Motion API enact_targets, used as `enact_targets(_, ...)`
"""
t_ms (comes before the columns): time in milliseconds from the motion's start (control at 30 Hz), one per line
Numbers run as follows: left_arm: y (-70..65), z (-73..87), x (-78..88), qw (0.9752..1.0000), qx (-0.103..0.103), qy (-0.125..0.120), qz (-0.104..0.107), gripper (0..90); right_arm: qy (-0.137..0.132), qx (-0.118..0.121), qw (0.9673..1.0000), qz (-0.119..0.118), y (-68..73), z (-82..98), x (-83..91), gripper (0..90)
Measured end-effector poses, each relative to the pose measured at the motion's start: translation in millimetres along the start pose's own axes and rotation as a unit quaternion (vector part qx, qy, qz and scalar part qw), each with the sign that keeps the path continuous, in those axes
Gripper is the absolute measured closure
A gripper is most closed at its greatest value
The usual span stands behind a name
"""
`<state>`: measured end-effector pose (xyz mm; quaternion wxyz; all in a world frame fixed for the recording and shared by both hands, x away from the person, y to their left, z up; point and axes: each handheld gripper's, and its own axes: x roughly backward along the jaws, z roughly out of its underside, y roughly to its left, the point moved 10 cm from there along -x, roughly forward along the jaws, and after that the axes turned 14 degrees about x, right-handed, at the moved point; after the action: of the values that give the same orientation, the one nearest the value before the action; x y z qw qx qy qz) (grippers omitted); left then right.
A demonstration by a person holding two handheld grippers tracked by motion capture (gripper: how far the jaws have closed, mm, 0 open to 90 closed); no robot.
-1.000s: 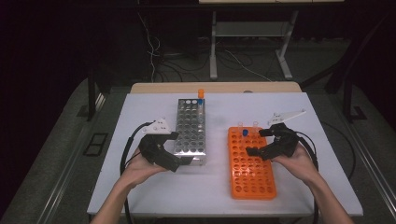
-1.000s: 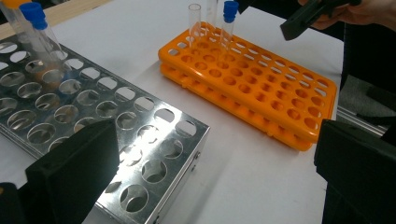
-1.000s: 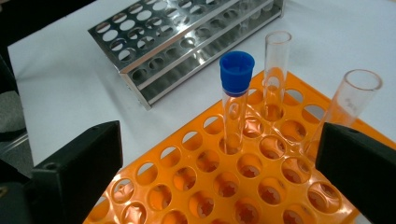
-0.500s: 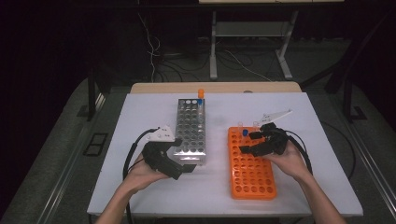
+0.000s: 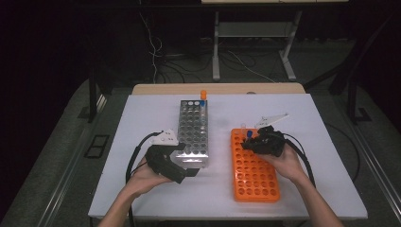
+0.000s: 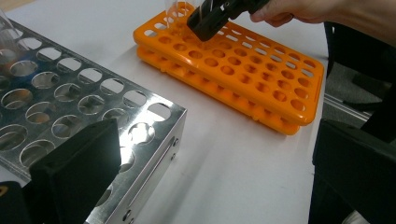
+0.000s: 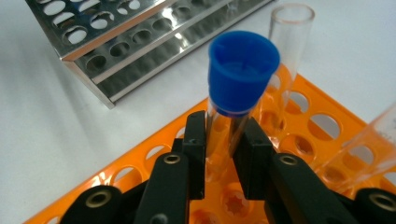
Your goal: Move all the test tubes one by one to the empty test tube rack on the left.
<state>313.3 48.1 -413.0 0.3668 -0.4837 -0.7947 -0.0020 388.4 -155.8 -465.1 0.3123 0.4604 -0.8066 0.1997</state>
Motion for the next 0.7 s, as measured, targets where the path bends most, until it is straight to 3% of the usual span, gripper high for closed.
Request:
enact_targets(167, -1.0, -0.3, -0.8, 1.0, -0.001, 0.002, 0.003, 0.2, -0.003, 0.005, 1.0, 0.005, 0.0, -3.3, 3.2, 75.7)
enact_targets(400, -1.7, -5.7, -1.6, 1.0, 0.0, 0.004, 0.008, 1.9, -0.018, 0.012, 0.9997, 0.009, 0.6, -17.1, 21.5, 75.7)
enact_targets(700, -4.3, -17.0, -1.0, 0.9998, -0.005, 0.013, 0.016, 4.6, -0.031, 0.03, 0.9991, -0.006, 12.1, -36.3, 40.9, 75.7)
